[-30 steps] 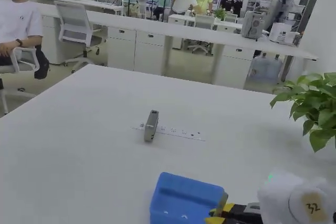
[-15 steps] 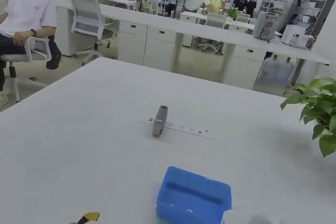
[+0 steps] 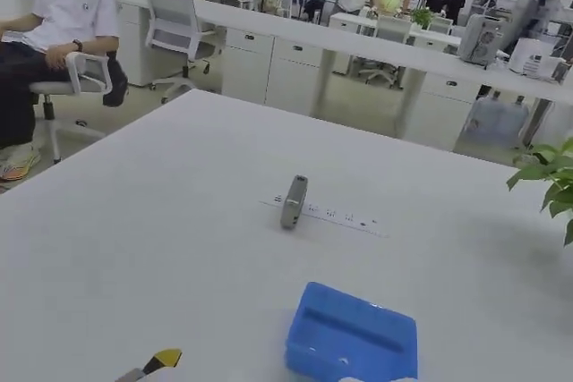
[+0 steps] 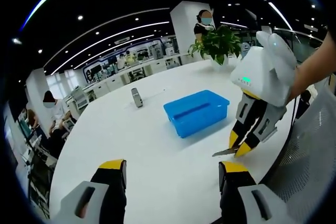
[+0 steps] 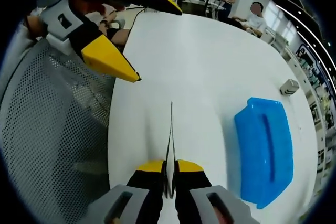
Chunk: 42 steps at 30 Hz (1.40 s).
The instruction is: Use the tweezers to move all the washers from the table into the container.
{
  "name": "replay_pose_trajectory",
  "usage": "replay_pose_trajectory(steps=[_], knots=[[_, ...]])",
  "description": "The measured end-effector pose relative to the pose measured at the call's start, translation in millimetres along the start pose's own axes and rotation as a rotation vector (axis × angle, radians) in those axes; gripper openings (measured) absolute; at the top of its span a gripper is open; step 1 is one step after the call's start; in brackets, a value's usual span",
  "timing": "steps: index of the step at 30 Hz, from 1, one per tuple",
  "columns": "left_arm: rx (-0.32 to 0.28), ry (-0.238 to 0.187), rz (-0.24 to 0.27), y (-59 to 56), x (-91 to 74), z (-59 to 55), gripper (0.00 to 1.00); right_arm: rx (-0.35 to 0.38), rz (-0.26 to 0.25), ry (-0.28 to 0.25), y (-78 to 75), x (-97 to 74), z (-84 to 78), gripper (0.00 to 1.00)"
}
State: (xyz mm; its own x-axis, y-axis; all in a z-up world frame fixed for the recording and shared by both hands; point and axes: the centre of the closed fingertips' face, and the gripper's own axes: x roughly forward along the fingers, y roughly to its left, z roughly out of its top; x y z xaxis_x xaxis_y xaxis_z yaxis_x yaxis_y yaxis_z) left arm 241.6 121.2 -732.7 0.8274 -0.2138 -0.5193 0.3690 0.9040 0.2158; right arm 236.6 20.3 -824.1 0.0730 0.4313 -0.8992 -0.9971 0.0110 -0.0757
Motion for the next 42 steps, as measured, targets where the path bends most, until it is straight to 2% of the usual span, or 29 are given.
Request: replay_pose_trajectory(steps=[6,7,15,19,20,24,26,27,29,30,34,37,42], knots=[[0.0,0.01,-0.002,-0.6,1.0,-1.6,0.72,-0.045,0.013,0.032,2.2,11.3,-4.9,0.03],[0.0,0.013,-0.005,-1.2,1.3,-2.2,0.73,-0.048,0.006,0.018,0.1,9.3,-2.0,0.04],[0.004,0.017,-0.019,-4.4,2.2,-1.7,0.74,-0.04,-0.011,0.005,-0.5,7.0,-2.8,0.05],[-0.009,-0.013,-0.026,-5.0,0.0,4.9,0.74,-0.028,-0.019,-0.006,-2.2,6.1,-2.9,0.11],[-0.014,-0.01,-0.033,-6.0,0.3,4.8,0.75,-0.006,-0.022,-0.013,-2.3,4.4,-2.5,0.13],[-0.011,-0.013,-0.059,-9.8,-1.7,10.7,0.8,0.144,-0.079,-0.115,-12.2,-18.9,4.5,0.17],[-0.023,0.008,-0.122,-18.9,-2.3,11.0,0.82,0.243,-0.118,-0.159,-18.8,-35.6,2.8,0.19],[-0.057,0.036,-0.164,-24.8,-2.7,9.2,0.83,0.276,-0.137,-0.193,-21.3,-45.3,3.4,0.2],[-0.094,0.001,-0.176,-25.3,-3.1,18.3,0.87,0.314,-0.181,-0.215,-26.1,-58.0,0.0,0.25],[-0.099,0.005,-0.187,-26.1,-6.0,22.1,0.89,0.344,-0.204,-0.229,-28.2,-66.8,-3.0,0.27],[-0.071,0.001,-0.202,-28.6,-9.1,34.2,0.96,0.453,-0.256,-0.317,-31.0,-93.1,-4.8,0.34],[-0.058,-0.014,-0.209,-27.4,-12.9,46.2,0.99,0.529,-0.317,-0.341,-33.0,-111.0,-14.2,0.38],[-0.078,-0.029,-0.23,-22.5,-19.2,60.9,0.99,0.633,-0.394,-0.394,-28.1,-136.6,-30.1,0.46]])
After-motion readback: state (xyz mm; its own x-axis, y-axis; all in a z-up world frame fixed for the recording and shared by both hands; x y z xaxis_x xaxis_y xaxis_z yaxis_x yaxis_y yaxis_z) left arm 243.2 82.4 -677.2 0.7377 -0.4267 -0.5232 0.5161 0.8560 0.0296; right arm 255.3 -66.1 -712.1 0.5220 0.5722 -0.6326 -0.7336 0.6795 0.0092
